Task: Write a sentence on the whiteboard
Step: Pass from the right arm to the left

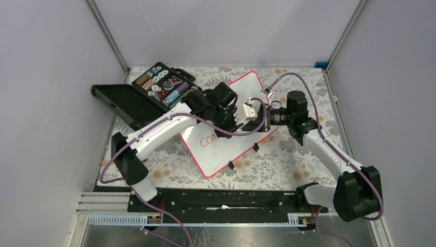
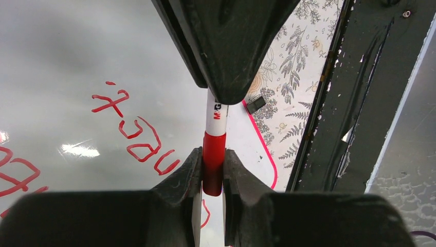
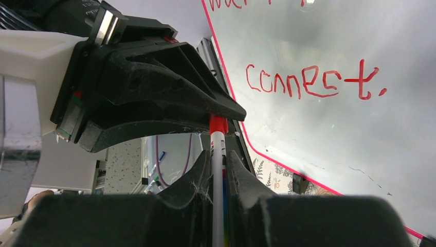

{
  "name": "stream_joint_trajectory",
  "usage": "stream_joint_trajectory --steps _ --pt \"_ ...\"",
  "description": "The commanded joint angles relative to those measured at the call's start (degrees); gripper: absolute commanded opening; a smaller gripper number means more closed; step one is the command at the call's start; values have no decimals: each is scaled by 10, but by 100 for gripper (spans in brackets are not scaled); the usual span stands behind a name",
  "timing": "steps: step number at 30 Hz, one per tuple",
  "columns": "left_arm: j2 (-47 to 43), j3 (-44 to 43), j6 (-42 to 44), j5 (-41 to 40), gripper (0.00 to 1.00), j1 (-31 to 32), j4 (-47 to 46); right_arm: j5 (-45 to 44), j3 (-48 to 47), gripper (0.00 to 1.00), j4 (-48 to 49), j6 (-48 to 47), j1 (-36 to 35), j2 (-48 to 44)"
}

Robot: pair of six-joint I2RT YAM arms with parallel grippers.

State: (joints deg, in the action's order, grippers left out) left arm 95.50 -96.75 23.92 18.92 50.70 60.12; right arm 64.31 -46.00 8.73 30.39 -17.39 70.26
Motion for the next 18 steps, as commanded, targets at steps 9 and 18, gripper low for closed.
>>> stream_joint_trajectory --steps 9,18 --pt "-32 -3 -29 119 0 -17 -223 38 -121 22 -189 -151 -12 20" --pt "-117 100 85 66 0 -44 -204 51 -265 77 -395 -303 132 19"
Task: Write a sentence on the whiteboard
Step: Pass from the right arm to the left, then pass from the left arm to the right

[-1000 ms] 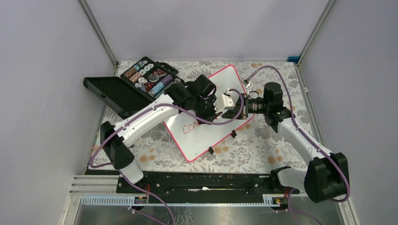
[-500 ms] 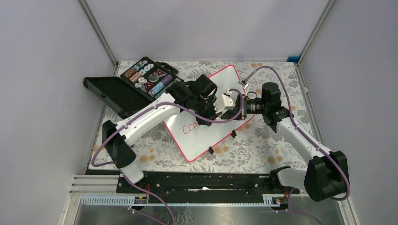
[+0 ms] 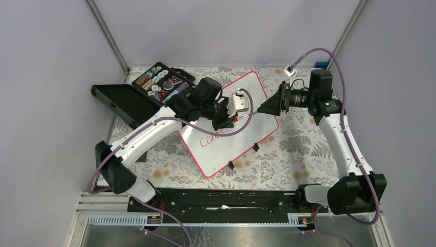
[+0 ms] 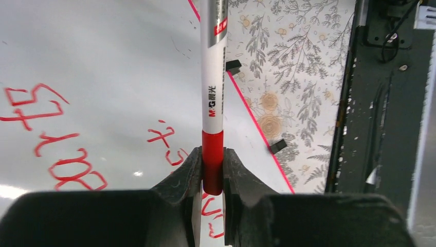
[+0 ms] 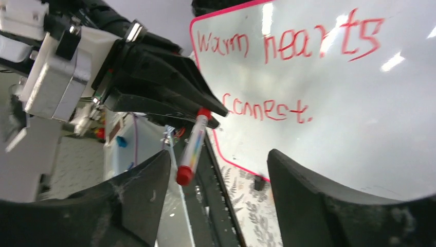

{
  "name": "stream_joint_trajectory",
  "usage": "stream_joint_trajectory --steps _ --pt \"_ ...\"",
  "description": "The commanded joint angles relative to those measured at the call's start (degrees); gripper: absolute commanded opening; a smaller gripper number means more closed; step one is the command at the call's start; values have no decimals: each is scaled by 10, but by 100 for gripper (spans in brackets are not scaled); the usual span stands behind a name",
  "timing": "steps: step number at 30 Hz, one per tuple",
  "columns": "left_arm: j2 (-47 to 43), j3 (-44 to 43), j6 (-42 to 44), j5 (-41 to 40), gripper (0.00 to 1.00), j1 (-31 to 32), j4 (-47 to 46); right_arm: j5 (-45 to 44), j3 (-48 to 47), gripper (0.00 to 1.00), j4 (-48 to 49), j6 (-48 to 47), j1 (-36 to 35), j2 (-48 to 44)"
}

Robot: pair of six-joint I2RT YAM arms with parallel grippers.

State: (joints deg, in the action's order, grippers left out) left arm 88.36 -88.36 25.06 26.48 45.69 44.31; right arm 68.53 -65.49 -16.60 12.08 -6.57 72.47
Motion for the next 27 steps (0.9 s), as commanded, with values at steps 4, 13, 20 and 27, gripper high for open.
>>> stream_joint_trajectory --steps 4,13,20,27 --pt "-64 29 202 -151 0 57 7 -8 -90 82 -223 -170 24 1" --pt "-152 126 463 -455 0 207 -159 -18 -57 81 -244 -159 -53 -27" --pt "-193 248 606 -517 0 247 -288 -15 -35 74 -252 -150 -131 -34" --pt "-184 243 597 -508 0 250 -306 -38 -18 60 -250 -151 -154 -30"
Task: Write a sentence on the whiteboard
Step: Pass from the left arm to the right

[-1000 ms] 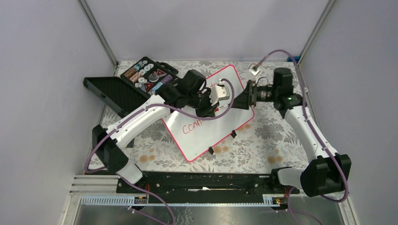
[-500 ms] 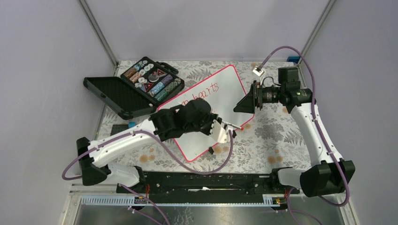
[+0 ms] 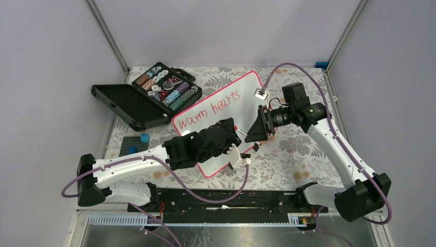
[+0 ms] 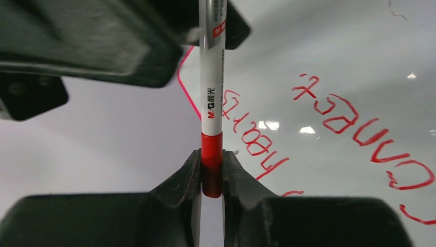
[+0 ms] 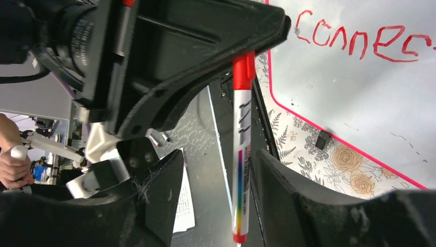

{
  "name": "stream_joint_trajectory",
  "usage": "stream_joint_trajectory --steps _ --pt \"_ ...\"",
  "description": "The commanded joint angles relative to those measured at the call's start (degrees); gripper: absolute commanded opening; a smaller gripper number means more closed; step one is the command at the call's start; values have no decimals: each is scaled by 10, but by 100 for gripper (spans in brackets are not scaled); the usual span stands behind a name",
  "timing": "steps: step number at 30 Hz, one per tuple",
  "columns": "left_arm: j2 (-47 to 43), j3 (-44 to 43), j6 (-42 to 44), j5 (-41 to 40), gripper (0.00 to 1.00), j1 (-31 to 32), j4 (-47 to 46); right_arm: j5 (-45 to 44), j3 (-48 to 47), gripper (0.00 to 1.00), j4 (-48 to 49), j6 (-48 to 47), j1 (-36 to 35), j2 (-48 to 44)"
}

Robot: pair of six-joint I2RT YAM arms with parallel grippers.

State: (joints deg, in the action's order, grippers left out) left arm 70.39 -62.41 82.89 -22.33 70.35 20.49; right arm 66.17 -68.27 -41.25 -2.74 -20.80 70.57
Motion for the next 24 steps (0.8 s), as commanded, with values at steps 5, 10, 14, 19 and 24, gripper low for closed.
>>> stream_joint_trajectory --steps 5,10,14,19,24 --pt "-4 -17 12 -14 0 4 -67 -16 14 50 4 -1 -24 -3" --pt "-4 -15 -3 -11 2 5 -62 -32 0 18 -1 -7 -27 -1" --pt "6 -41 -87 -10 41 4 -25 -64 -16 4 -3 -9 -25 -3" --pt "15 -81 -209 32 78 -15 54 -85 -37 2 -1 -9 15 1" --pt "40 -148 -405 113 92 -97 118 -65 -45 2 -1 -32 132 10"
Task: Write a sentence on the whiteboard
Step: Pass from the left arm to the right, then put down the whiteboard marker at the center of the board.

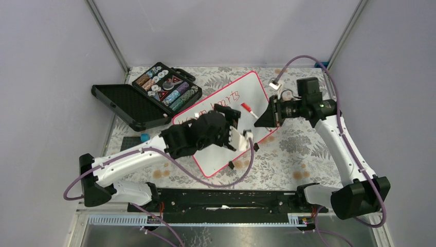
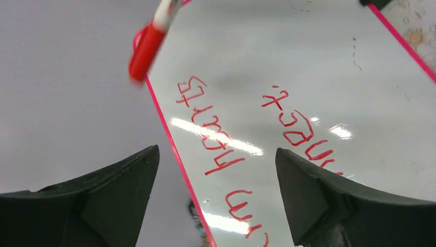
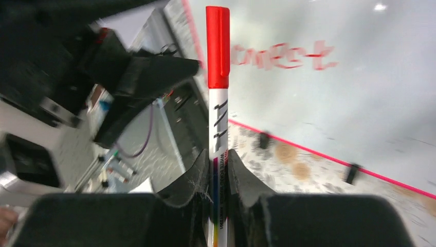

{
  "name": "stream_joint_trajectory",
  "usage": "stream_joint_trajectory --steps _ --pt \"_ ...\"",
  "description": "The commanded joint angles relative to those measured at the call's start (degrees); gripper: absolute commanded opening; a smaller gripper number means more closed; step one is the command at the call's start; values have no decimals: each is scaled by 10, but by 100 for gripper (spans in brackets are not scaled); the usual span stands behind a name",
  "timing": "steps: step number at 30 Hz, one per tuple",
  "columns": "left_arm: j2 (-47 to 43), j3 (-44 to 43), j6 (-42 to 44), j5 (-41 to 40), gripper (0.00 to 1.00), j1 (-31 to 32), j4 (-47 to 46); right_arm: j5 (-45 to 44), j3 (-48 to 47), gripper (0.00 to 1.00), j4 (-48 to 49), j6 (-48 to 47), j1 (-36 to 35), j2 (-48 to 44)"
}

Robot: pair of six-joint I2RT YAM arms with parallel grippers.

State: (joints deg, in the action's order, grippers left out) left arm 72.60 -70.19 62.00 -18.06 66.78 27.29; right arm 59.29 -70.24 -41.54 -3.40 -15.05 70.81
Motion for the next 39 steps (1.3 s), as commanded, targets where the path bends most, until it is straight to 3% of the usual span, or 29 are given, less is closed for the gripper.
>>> stream_joint_trajectory --steps 1,8,13,19,23,32,39 --pt "29 -90 -238 92 96 -87 67 1 -25 2 1 -33 97 11" --pt "78 -198 -480 302 99 -288 125 -65 -22 0 -31 -126 257 62" --pt "71 -232 -565 356 99 -413 130 -172 26 1 -26 -201 335 81" --pt "57 -210 -665 479 99 -585 140 -303 168 3 72 -238 365 52" --pt "48 -178 -669 496 99 -661 146 -373 246 4 135 -256 365 54" --pt "25 -132 -651 485 99 -708 164 -433 299 8 200 -274 365 110" --pt "24 -119 -649 487 99 -714 161 -434 318 36 204 -282 365 113"
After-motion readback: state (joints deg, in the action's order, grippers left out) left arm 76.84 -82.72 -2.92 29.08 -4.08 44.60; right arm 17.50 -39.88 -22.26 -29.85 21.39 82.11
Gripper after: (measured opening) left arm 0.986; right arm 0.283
